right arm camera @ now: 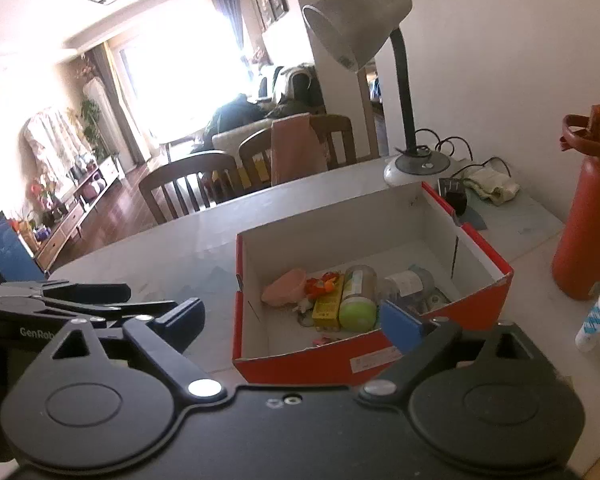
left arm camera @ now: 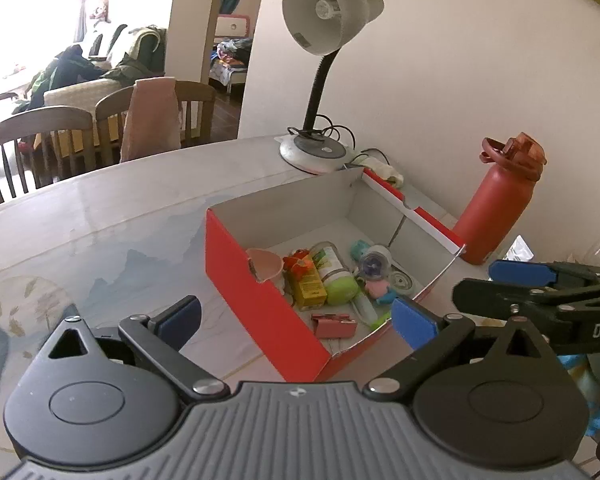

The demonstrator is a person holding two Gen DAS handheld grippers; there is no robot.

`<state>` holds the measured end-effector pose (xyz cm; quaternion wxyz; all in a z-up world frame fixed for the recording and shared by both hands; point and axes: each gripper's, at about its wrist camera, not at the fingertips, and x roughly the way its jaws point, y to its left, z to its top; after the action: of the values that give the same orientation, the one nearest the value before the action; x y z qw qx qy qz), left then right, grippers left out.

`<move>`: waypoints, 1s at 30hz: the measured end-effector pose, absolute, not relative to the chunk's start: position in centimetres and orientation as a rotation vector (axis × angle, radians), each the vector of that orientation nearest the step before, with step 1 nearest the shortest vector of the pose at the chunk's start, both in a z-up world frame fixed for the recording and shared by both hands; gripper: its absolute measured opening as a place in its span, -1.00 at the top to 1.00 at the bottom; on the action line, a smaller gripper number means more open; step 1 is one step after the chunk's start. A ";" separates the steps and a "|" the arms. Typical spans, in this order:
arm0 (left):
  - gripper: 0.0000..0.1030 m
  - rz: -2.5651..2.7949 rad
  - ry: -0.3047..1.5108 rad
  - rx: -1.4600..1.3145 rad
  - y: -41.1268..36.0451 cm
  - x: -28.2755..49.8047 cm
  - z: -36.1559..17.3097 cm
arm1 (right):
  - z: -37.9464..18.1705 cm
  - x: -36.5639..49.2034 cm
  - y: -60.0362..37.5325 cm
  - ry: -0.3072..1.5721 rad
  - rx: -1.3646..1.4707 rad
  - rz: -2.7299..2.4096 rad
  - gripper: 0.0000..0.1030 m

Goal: Organize rigid objects

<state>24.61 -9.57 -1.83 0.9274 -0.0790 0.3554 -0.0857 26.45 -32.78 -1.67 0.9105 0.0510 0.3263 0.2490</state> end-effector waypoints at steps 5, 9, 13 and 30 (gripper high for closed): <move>-0.99 -0.173 0.722 -0.173 -9.0 23.7 -1.7 | -1.5 24.9 -33.2 0.630 0.126 0.485 -0.99; -0.99 -0.174 0.710 -0.187 -8.7 22.9 -1.4 | -1.5 23.6 -33.1 0.616 0.109 0.464 -0.99; -0.99 -0.191 0.699 -0.201 -8.6 22.0 -1.2 | -1.6 22.6 -33.1 0.615 0.100 0.451 -0.99; -0.99 -0.231 0.677 -0.158 -10.1 20.7 -0.9 | -1.2 21.3 -33.3 0.608 0.117 0.435 -0.99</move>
<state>20.67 -10.06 -0.93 0.9337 -0.0774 0.3310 -0.1128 21.29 -33.32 -1.21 0.9292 0.0572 0.2969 0.2124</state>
